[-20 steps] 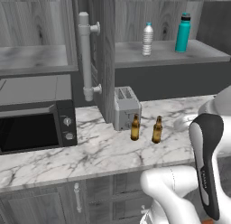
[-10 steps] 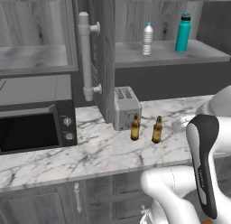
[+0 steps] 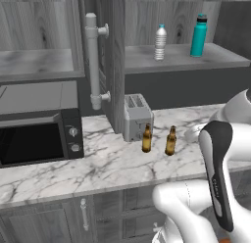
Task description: Sort all alcoholic drinks to one cabinet, and non-alcoholic drinks to the other.
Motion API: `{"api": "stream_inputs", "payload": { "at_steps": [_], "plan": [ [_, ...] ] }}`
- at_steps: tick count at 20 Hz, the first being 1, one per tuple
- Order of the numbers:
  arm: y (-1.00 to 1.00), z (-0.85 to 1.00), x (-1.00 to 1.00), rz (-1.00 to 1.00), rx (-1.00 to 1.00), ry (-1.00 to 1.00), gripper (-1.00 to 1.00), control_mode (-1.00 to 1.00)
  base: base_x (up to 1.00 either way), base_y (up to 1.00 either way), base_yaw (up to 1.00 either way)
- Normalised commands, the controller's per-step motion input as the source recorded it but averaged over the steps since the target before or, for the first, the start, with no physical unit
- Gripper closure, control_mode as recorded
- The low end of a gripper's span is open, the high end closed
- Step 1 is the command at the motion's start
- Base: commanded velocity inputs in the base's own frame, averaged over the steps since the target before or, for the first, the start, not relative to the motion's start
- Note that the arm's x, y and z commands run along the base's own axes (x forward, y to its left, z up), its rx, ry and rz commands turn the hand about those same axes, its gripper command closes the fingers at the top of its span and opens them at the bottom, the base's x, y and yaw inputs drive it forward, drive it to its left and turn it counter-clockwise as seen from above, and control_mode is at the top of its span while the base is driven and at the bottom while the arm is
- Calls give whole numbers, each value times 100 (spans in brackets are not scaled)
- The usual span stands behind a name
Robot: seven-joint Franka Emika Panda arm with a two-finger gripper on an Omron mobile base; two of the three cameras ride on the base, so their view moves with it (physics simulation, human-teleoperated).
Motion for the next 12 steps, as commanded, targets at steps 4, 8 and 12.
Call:
{"api": "stream_inputs", "payload": {
  "at_steps": [4, 8, 12],
  "plan": [
    [0, -17, 9, 0, 0, 0, -100, -100, 0, 0, 0],
    [0, -16, 8, 0, 0, 0, -100, -100, 0, 0, 0],
    [0, -14, 8, 0, 0, 0, -100, -100, 0, 0, 0]
  ]
}}
